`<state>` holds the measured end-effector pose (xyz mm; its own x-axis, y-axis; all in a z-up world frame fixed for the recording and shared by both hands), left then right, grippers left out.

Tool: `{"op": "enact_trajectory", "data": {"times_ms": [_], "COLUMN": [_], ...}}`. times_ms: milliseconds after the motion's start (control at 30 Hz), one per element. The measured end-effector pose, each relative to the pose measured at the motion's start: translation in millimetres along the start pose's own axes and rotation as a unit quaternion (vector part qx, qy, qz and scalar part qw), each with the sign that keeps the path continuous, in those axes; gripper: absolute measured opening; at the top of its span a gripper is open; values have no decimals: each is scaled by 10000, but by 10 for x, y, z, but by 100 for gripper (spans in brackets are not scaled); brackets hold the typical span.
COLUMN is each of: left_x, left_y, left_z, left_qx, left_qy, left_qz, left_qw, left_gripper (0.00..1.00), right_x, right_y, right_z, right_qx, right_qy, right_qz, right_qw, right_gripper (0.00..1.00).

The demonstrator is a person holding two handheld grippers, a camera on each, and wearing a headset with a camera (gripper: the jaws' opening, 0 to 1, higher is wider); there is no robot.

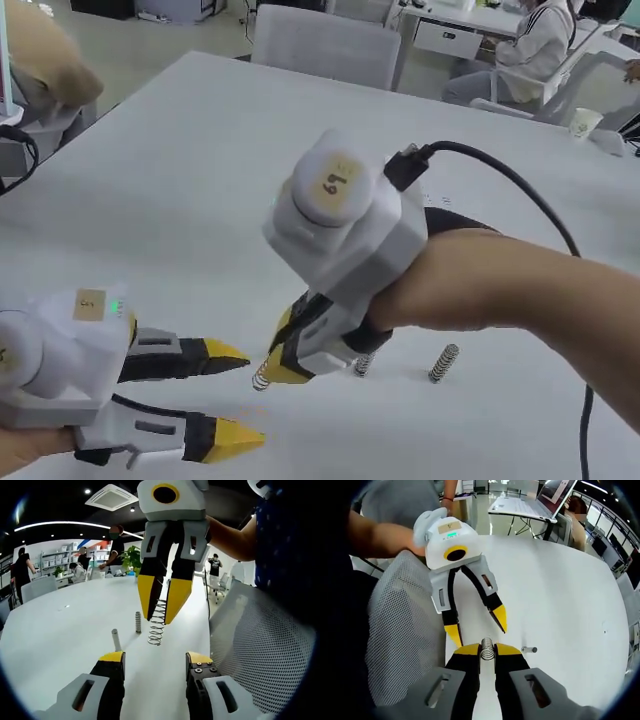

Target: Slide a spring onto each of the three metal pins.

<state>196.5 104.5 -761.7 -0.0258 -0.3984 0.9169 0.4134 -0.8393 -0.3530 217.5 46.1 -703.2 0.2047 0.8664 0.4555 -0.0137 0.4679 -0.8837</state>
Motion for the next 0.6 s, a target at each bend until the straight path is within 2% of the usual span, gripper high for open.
{"op": "enact_trajectory", "data": {"times_ms": [200, 600], "left_x": [-11, -72], "left_y": [-5, -39], "left_z": [40, 61], "left_qx": [167, 319], "left_qy": [18, 7], "left_qz": [-19, 65], "left_qw": [9999, 9995], "left_gripper": [56, 66], "right_x": [-25, -24], "right_y": [-37, -153], "right_z": [-50, -222], "right_qx": [-61, -235], "right_qy": [40, 91], "right_qz": [22, 62], "right_qw": [10000, 9997], "right_gripper": [8, 8]}}
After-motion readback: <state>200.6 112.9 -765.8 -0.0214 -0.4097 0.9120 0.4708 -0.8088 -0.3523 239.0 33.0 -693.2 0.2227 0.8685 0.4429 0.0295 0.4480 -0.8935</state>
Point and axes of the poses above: the centre of the closed fingertips' face, and the gripper's own axes: y roughly forward along the fingers, z roughly to its left, x roughly out of its top, the point moved 5 cm from there along -y, roughly backward along the fingers, and after that the axes turned 14 degrees about y, right-handed, at the moved point
